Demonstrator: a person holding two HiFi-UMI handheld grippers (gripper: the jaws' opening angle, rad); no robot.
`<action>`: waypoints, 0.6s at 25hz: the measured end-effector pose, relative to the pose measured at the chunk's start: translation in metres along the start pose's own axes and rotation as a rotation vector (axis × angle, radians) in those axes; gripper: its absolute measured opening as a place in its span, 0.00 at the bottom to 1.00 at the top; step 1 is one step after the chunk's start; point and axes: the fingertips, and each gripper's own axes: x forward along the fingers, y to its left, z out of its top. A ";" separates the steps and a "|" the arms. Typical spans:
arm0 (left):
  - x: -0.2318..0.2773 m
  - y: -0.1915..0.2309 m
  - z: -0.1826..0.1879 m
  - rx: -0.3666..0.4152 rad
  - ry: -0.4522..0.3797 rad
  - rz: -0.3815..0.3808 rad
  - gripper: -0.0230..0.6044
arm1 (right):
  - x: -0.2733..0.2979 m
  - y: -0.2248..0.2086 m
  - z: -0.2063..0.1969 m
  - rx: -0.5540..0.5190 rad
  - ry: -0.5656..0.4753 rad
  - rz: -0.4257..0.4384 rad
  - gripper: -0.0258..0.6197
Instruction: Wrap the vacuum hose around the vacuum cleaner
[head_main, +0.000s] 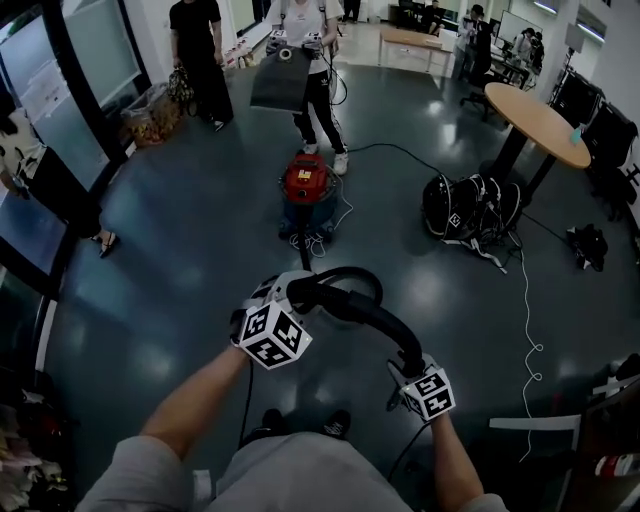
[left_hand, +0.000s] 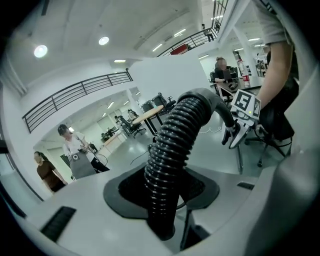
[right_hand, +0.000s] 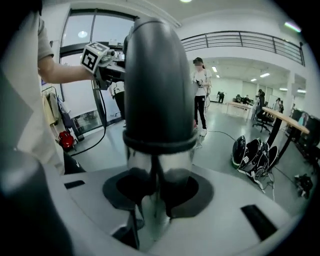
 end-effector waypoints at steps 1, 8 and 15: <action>0.001 0.000 0.007 0.009 -0.004 0.006 0.32 | 0.000 -0.003 0.002 0.015 -0.005 0.002 0.22; 0.007 0.015 0.036 0.044 -0.035 0.033 0.32 | -0.003 -0.026 0.032 0.079 -0.055 -0.069 0.28; 0.028 0.038 0.043 0.055 -0.073 0.031 0.32 | -0.005 -0.064 0.086 0.071 -0.124 -0.212 0.47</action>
